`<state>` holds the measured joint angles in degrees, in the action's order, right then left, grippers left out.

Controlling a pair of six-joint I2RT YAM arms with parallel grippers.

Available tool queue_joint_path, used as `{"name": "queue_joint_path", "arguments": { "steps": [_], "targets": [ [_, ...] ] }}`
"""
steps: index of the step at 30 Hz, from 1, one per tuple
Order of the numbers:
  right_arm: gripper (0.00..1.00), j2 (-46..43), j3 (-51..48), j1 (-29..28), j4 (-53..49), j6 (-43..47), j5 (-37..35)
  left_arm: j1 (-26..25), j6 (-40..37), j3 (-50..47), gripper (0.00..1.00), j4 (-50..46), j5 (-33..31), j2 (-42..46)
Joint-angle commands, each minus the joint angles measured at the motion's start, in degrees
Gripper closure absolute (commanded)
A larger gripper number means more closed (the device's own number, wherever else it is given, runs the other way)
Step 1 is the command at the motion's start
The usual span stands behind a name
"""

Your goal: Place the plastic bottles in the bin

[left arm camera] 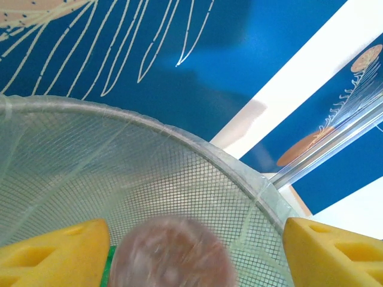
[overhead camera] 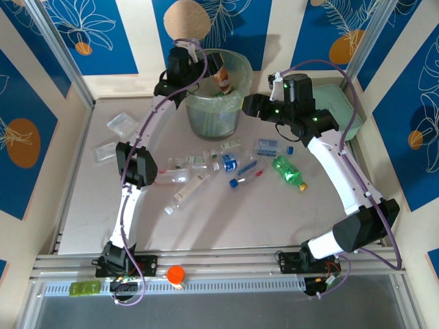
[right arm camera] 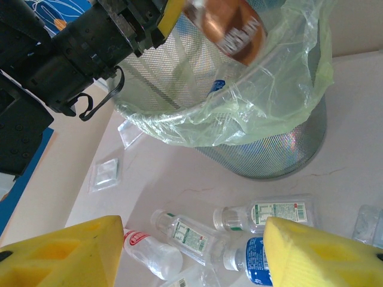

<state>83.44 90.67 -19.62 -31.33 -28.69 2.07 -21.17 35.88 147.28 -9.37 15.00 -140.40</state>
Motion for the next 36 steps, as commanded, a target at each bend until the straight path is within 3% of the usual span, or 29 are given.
{"name": "queue_joint_path", "arguments": {
  "steps": [1,11,18,26,32,36],
  "targets": [
    [0.36,0.46,2.72,0.37,-0.74,0.91,1.72,0.16,-1.6,1.52,0.24,0.96,-0.15,1.85],
    [0.36,-2.95,5.84,0.28,-3.65,1.61,1.36,0.15,-4.23,1.54,0.24,-2.94,-0.68,8.63],
    [0.36,-8.63,6.77,-0.24,-7.87,2.48,1.11,-1.26,-7.02,-0.05,0.25,-11.24,2.32,16.56],
    [0.37,-18.52,1.74,-2.36,-11.65,2.19,0.28,-7.45,-12.03,-25.39,0.26,-14.81,0.03,38.29],
    [0.37,-27.69,-8.62,-6.0,-15.28,-0.37,-0.95,-13.51,-13.51,-47.68,0.26,-16.21,-3.63,56.64],
    [0.37,-32.6,-15.83,-9.1,-17.18,-3.5,-2.98,-14.73,-12.0,-63.49,0.26,-16.89,-4.2,68.03]
  ]
}}
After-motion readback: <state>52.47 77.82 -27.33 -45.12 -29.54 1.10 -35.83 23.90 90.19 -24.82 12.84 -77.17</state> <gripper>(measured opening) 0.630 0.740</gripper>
